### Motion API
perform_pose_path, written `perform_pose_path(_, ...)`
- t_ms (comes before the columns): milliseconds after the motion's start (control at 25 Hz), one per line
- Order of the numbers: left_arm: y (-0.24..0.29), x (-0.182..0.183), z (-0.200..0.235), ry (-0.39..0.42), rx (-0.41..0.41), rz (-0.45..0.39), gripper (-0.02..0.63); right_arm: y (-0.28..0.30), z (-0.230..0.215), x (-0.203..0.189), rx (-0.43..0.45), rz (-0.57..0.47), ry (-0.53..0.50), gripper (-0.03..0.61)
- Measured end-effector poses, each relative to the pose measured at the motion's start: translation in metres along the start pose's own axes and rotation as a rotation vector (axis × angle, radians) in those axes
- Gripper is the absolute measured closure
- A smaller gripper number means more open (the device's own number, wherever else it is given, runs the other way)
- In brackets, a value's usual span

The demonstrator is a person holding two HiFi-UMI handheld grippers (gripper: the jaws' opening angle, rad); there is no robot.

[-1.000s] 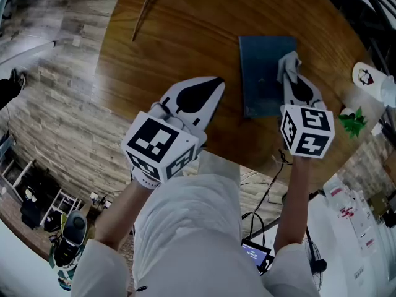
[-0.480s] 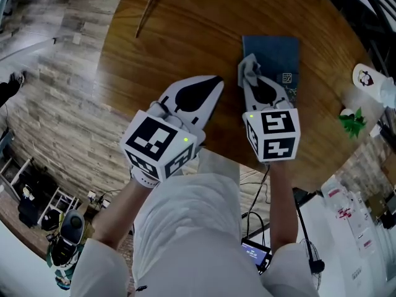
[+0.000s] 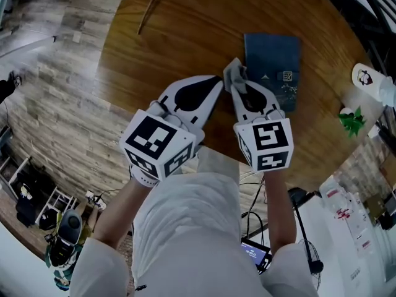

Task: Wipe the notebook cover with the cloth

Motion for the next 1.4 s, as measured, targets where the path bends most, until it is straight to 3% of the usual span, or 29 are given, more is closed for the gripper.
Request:
perform_pose_path(280,0.000,-0.002,-0.004,0.001,-0.010,0.004,0.595,-0.026,-0.024,0.001,-0.066,-0.022,0.021,0.546)
perform_pose_path(760,0.009,-0.001,-0.013,0.019,-0.038,0.027,0.595,-0.066,-0.088,-0.013,-0.273,0.000,0.033,0.546)
perform_pose_path(1400,0.022,-0.004,-0.018,0.032,-0.057,0.058,0.595,-0.071,-0.124,-0.040,-0.372,0.093,0.002,0.546)
Point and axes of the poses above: the fingertips, and each gripper's own axes: y forward along the fingers, z to its left, x out of its top, the point moved 10 cm from there along -y, backward along the fingers, and after that the axes turned 10 degrees about -z, right-handed, at the moved point
